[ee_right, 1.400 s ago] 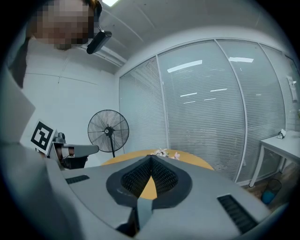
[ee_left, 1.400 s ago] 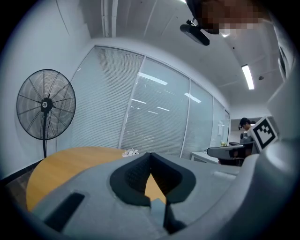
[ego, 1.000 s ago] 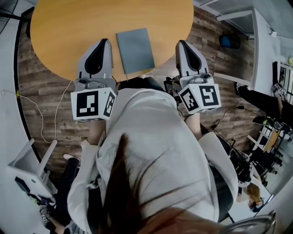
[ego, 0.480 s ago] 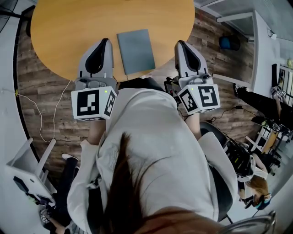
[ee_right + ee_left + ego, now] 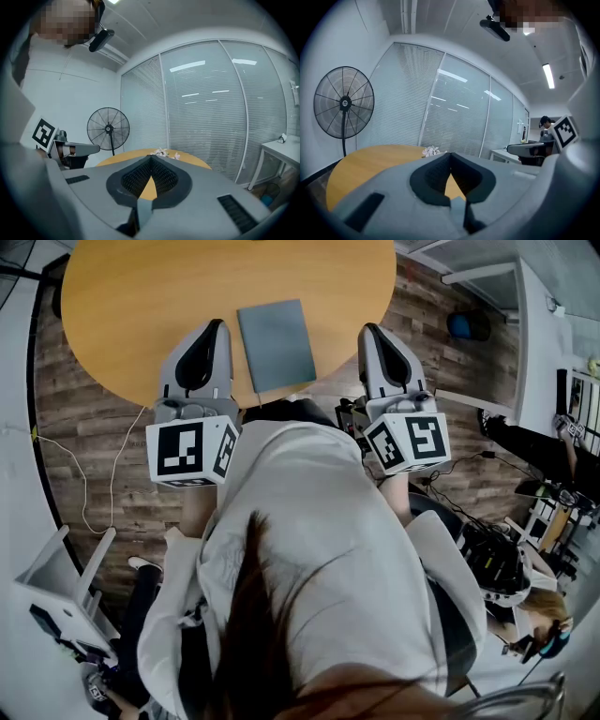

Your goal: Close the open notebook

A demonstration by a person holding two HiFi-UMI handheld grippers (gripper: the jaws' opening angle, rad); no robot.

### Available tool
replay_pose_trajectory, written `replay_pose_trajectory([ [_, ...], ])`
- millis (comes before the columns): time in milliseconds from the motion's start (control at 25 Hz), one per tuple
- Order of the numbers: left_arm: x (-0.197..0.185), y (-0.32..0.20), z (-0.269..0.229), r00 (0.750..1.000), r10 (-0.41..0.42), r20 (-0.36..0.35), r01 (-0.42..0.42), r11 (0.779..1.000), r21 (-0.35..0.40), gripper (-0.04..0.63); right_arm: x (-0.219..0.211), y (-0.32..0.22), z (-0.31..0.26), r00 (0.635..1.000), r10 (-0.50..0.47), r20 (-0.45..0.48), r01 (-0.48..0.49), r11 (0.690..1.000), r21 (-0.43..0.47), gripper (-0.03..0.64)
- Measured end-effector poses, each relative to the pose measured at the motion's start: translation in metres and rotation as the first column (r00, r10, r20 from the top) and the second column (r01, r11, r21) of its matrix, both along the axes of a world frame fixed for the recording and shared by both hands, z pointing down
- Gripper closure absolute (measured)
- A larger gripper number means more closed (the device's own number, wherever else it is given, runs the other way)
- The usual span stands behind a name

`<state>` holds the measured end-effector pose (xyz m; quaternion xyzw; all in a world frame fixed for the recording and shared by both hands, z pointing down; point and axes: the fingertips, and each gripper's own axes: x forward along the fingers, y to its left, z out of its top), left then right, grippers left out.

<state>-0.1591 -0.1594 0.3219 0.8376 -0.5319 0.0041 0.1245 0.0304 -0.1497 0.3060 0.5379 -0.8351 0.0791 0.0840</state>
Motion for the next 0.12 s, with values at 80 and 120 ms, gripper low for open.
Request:
replay_pose_trajectory([
  [80,0.0014,-0.0018,0.0001,1.0,0.002,-0.002,-0.002,1.0,-0.002,0.578,0.0011,-0.0018,0.0001,1.0,0.0,0.0,0.0,1.0,-0.002,0.615],
  [120,0.002,-0.0026,0.0001,1.0,0.003,-0.003,-0.003,1.0,-0.003,0.578,0.0016,-0.0026,0.0002,1.0,0.0,0.001,0.0,1.0,-0.003,0.615],
])
